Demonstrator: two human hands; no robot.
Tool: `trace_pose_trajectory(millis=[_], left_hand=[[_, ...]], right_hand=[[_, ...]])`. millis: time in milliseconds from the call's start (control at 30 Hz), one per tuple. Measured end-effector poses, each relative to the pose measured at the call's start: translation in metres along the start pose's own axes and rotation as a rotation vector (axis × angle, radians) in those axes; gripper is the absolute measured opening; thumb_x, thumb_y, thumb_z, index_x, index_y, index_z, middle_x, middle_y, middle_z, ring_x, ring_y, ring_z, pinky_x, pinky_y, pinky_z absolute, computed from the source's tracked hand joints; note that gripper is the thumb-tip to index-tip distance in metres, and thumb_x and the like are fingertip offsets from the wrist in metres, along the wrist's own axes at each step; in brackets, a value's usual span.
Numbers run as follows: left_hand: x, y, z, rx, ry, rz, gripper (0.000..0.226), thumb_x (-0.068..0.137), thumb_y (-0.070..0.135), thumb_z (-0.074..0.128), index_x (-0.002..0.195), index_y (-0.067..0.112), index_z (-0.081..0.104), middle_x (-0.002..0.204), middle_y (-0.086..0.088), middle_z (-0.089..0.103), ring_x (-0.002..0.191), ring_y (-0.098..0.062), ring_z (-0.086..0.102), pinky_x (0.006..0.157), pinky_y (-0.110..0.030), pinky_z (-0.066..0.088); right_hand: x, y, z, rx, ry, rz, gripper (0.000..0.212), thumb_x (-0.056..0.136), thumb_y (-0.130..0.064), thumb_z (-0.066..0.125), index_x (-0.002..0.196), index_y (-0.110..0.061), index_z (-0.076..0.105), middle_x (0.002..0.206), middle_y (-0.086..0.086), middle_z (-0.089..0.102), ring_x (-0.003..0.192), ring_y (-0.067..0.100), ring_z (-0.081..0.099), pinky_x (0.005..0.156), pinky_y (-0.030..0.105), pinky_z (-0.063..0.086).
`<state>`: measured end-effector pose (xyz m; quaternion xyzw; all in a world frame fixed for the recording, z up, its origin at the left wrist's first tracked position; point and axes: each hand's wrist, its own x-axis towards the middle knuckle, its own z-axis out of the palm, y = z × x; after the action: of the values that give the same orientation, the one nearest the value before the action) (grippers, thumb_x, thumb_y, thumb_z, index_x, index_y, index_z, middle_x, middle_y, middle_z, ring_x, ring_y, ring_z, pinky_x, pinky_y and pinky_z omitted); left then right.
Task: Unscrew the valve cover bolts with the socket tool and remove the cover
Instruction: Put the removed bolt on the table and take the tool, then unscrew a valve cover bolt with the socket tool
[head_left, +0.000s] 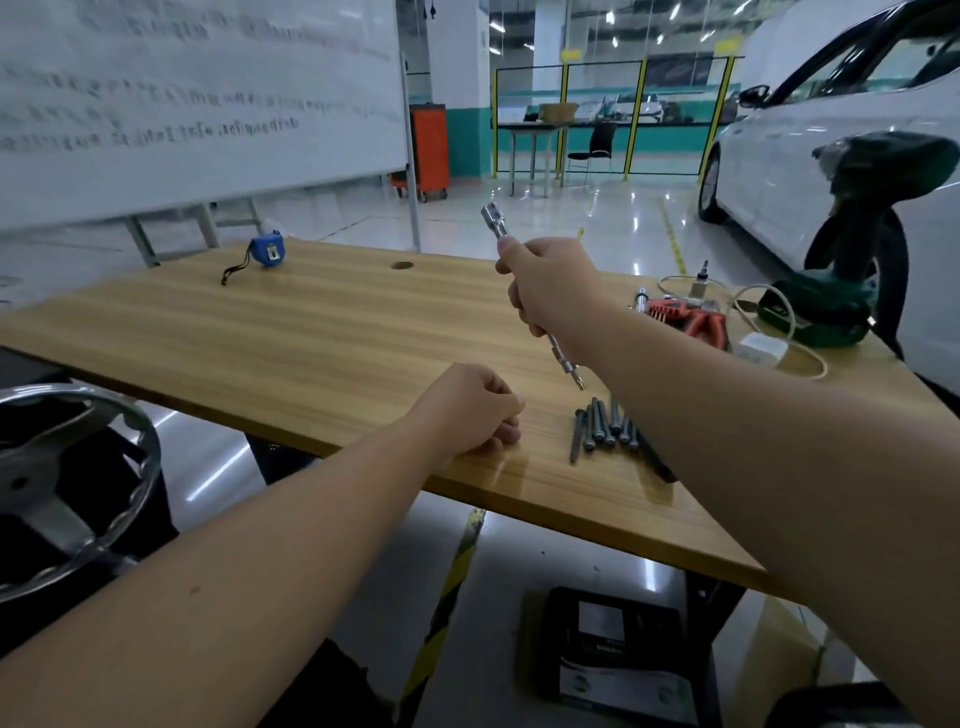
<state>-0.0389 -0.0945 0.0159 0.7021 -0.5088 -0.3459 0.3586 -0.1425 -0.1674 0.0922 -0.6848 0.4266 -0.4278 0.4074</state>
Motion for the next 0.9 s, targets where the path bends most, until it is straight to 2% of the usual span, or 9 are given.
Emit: trace_pose_trajectory(millis=[133, 233, 367, 433, 567, 700, 733, 800, 900], left_hand=[[-0.01, -0.006, -0.02, 0.101, -0.034, 0.039, 0.008, 0.097, 0.029, 0.07, 0.093, 0.022, 0.071, 0.074, 0.01, 0.076, 0.072, -0.011, 0.076, 0.062, -0.022, 0.061], [-0.024, -0.012, -0.054, 0.173, 0.004, 0.047, 0.01, 0.097, 0.03, 0.068, 0.095, 0.021, 0.071, 0.08, 0.009, 0.077, 0.069, -0.003, 0.074, 0.065, -0.025, 0.061], [-0.051, -0.019, -0.122, 0.178, 0.157, -0.027, 0.008, 0.096, 0.028, 0.066, 0.095, 0.02, 0.069, 0.084, 0.01, 0.076, 0.067, -0.003, 0.072, 0.063, -0.026, 0.053], [-0.069, -0.025, -0.159, 0.131, 0.238, -0.056, 0.005, 0.091, 0.02, 0.068, 0.087, 0.017, 0.067, 0.078, 0.008, 0.076, 0.061, -0.005, 0.071, 0.065, -0.028, 0.05], [-0.121, -0.042, -0.228, 0.142, 0.385, -0.051, 0.01, 0.087, 0.01, 0.063, 0.079, 0.015, 0.063, 0.072, 0.003, 0.076, 0.062, -0.014, 0.073, 0.062, -0.026, 0.05], [-0.17, -0.062, -0.276, 0.157, 0.52, -0.032, 0.011, 0.087, 0.007, 0.058, 0.081, 0.006, 0.067, 0.067, -0.004, 0.074, 0.062, -0.017, 0.072, 0.061, -0.03, 0.054], [-0.198, -0.075, -0.297, 0.203, 0.606, -0.041, 0.01, 0.086, 0.009, 0.06, 0.082, 0.004, 0.068, 0.068, -0.007, 0.075, 0.061, -0.016, 0.071, 0.061, -0.03, 0.053], [-0.218, -0.082, -0.311, 0.277, 0.663, -0.003, 0.009, 0.086, 0.011, 0.065, 0.08, 0.007, 0.07, 0.069, -0.007, 0.075, 0.06, -0.015, 0.07, 0.064, -0.029, 0.054], [-0.263, -0.09, -0.342, 0.303, 0.82, 0.022, 0.017, 0.094, 0.015, 0.068, 0.077, 0.018, 0.069, 0.068, -0.003, 0.075, 0.059, -0.018, 0.07, 0.057, -0.028, 0.052]], right_hand=[[-0.006, -0.015, 0.027, 0.05, -0.052, -0.041, 0.04, 0.103, -0.042, 0.05, 0.092, -0.009, 0.068, 0.051, -0.005, 0.054, 0.051, 0.019, 0.045, 0.049, 0.031, 0.04], [-0.013, -0.036, 0.058, 0.116, -0.096, -0.074, 0.036, 0.103, -0.042, 0.049, 0.086, -0.016, 0.067, 0.05, -0.006, 0.053, 0.048, 0.016, 0.046, 0.048, 0.03, 0.039], [-0.025, -0.078, 0.12, 0.268, -0.178, -0.097, 0.041, 0.105, -0.04, 0.048, 0.094, -0.006, 0.066, 0.05, -0.004, 0.049, 0.045, 0.014, 0.041, 0.045, 0.028, 0.034], [-0.035, -0.103, 0.155, 0.337, -0.235, -0.119, 0.044, 0.105, -0.039, 0.046, 0.097, 0.0, 0.065, 0.053, -0.001, 0.048, 0.045, 0.014, 0.038, 0.045, 0.028, 0.032], [-0.067, -0.157, 0.222, 0.44, -0.34, -0.189, 0.036, 0.107, -0.04, 0.043, 0.087, -0.018, 0.064, 0.055, -0.001, 0.053, 0.049, 0.015, 0.043, 0.053, 0.034, 0.037], [-0.097, -0.196, 0.269, 0.584, -0.433, -0.168, 0.033, 0.108, -0.04, 0.042, 0.09, -0.021, 0.062, 0.047, -0.009, 0.053, 0.042, 0.012, 0.042, 0.051, 0.034, 0.035], [-0.115, -0.214, 0.293, 0.61, -0.494, -0.178, 0.033, 0.108, -0.04, 0.042, 0.09, -0.021, 0.062, 0.047, -0.009, 0.053, 0.043, 0.012, 0.042, 0.051, 0.034, 0.036], [-0.125, -0.223, 0.306, 0.634, -0.5, -0.201, 0.034, 0.108, -0.04, 0.042, 0.088, -0.023, 0.062, 0.051, -0.007, 0.055, 0.048, 0.015, 0.045, 0.058, 0.038, 0.038], [-0.149, -0.243, 0.335, 0.684, -0.566, -0.236, 0.034, 0.108, -0.04, 0.042, 0.085, -0.024, 0.062, 0.056, -0.004, 0.055, 0.054, 0.018, 0.047, 0.066, 0.041, 0.039]])
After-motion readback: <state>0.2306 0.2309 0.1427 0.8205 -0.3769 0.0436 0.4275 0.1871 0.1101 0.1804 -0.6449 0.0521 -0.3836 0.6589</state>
